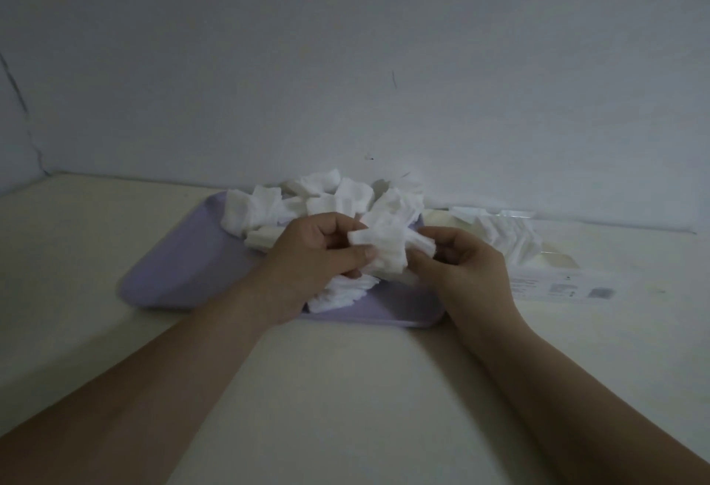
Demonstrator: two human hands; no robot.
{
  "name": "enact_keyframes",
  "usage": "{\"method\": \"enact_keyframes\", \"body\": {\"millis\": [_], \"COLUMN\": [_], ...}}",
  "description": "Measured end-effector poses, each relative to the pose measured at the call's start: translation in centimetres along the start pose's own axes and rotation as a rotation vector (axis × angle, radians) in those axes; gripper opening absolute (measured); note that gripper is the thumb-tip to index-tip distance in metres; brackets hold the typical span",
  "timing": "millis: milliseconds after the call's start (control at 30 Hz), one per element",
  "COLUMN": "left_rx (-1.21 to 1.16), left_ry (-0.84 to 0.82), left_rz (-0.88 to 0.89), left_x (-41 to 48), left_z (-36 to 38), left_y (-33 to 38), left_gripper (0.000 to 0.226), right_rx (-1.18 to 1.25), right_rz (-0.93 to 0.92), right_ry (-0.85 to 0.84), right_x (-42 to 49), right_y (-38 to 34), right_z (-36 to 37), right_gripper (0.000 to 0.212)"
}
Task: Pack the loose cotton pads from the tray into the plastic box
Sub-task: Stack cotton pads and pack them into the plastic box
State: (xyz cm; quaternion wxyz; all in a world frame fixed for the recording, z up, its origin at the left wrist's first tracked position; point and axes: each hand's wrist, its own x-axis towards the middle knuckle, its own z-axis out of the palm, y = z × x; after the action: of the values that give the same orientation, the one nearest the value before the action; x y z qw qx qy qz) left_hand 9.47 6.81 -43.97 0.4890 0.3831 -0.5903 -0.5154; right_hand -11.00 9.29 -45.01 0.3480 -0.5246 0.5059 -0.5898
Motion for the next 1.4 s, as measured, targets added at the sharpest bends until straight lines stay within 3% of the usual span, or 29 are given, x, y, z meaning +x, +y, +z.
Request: {"method": "enact_keyframes", "body": {"millis": [200, 700, 800, 900, 1067, 1400], "left_rx": [0.054, 0.111, 0.107, 0.108, 0.166, 0.095], "left_ry": [-0.112, 0.043, 0.072, 0.034, -0.035, -0.024], "left_rz": [0.004, 0.072, 0.044, 0.037, 0.138, 0.102], "left_x": [-0.1, -0.2, 0.0, 0.1, -0.3, -0.5], "left_z": [-0.2, 0.6, 0.6, 0.4, 0.6, 1.0], "left_y": [-0.1, -0.4, -0.3, -0.6, -0.2, 0.1], "left_gripper": [0.022, 0.022, 0.036, 0.051, 0.028, 0.023], "right_rx": [0.099, 0.121, 0.011, -0.213, -0.287, -0.237], "right_rz": [0.035, -0.002, -0.032, -0.171, -0.29, -0.108], "right_ry": [-0.108, -0.207, -0.241, -0.16, -0.157, -0.277], "right_x": [-0.1, 0.0, -0.3, -0.5, -0.9, -2.0], "right_y": [0.2, -0.8, -0.6, -0.3, -1.0, -1.9], "right_z": [0.4, 0.2, 0.4, 0.6, 0.9, 1.9], "right_gripper": [0.026, 0.014, 0.038, 0.028, 0.035, 0.064]}}
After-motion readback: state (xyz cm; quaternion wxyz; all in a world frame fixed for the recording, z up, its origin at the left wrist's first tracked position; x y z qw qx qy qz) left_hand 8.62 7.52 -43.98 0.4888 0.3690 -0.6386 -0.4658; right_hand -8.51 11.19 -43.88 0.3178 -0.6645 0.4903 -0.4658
